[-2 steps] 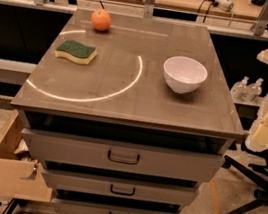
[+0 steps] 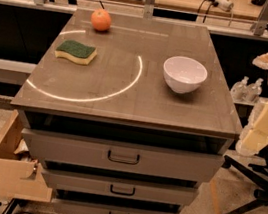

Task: Open middle drawer

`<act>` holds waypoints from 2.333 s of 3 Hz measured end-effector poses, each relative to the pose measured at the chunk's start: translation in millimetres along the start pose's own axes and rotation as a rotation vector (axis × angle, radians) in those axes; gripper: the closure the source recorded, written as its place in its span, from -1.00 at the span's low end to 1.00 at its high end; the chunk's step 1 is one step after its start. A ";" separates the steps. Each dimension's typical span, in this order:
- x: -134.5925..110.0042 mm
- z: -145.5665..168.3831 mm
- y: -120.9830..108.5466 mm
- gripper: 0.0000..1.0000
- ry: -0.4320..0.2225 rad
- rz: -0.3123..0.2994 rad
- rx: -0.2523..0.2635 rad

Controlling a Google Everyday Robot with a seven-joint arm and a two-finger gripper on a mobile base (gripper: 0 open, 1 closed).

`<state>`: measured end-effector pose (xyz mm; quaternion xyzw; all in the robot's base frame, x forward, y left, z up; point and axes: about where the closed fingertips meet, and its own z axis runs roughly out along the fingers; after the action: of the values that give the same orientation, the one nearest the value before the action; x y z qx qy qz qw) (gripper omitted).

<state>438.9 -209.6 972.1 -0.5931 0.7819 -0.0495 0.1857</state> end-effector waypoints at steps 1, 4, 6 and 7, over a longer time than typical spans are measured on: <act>4.0 22.1 14.9 -1.00 0.028 -0.002 0.054; 40.7 109.6 107.7 -1.00 0.140 -0.137 0.021; 53.6 126.8 118.9 -1.00 0.188 -0.165 0.017; 82.1 169.1 142.7 -1.00 0.256 -0.230 -0.012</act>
Offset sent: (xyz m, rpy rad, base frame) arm -0.0602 -0.0041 -0.1226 -0.2019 -0.0343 0.0191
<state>349.4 -221.5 754.0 -0.6685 0.7265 -0.1406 0.0742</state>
